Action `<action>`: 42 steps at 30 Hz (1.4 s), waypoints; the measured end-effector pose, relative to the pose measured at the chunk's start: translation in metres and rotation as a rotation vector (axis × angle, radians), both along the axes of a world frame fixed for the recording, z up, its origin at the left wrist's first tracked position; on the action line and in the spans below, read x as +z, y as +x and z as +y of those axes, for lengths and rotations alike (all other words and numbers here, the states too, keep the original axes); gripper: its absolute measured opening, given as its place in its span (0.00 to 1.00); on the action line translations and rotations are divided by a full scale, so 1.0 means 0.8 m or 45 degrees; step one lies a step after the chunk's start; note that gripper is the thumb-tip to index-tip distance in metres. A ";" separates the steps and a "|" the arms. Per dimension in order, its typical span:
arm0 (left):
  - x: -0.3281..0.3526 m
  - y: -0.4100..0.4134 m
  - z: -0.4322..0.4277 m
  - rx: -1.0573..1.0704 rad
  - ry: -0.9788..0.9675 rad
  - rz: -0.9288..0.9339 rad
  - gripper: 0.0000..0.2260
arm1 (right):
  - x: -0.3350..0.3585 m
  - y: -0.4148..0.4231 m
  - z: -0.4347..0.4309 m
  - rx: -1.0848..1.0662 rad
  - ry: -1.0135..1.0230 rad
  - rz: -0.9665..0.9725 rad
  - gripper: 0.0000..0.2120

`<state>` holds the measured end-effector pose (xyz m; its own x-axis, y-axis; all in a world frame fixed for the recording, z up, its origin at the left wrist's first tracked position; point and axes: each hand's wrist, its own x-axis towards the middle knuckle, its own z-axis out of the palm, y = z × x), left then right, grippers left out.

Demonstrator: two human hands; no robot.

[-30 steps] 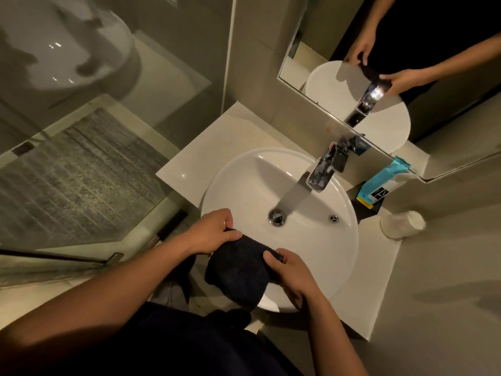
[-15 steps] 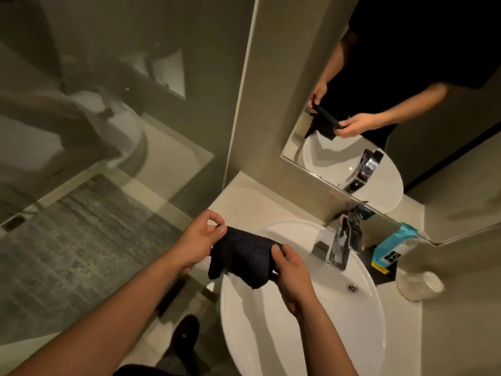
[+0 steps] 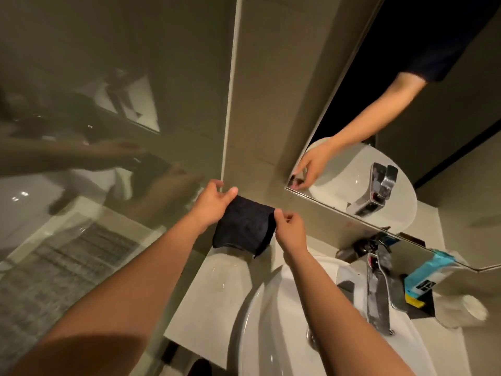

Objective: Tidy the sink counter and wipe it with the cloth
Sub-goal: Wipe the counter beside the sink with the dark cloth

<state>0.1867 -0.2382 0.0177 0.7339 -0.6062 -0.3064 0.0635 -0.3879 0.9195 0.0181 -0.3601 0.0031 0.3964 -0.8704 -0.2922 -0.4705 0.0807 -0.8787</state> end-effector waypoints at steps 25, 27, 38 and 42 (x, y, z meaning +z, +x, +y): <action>-0.194 -0.014 -0.065 -1.140 0.460 -1.138 0.37 | -0.101 -0.159 0.027 0.402 -0.592 0.492 0.26; -0.204 -0.017 -0.064 -1.069 0.410 -1.158 0.32 | -0.104 -0.158 0.027 0.407 -0.605 0.509 0.26; -0.220 -0.033 -0.030 -0.733 0.144 -0.821 0.19 | -0.106 -0.156 0.031 0.408 -0.622 0.534 0.27; -0.219 -0.044 0.009 -0.735 0.114 -0.738 0.18 | -0.105 -0.157 0.030 0.398 -0.614 0.523 0.27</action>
<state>0.1514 -0.2306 -0.1574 0.3705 -0.9280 -0.0396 -0.6438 -0.2873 0.7092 -0.1072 -0.3357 -0.0807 0.5894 -0.8037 -0.0817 -0.7091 -0.4663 -0.5289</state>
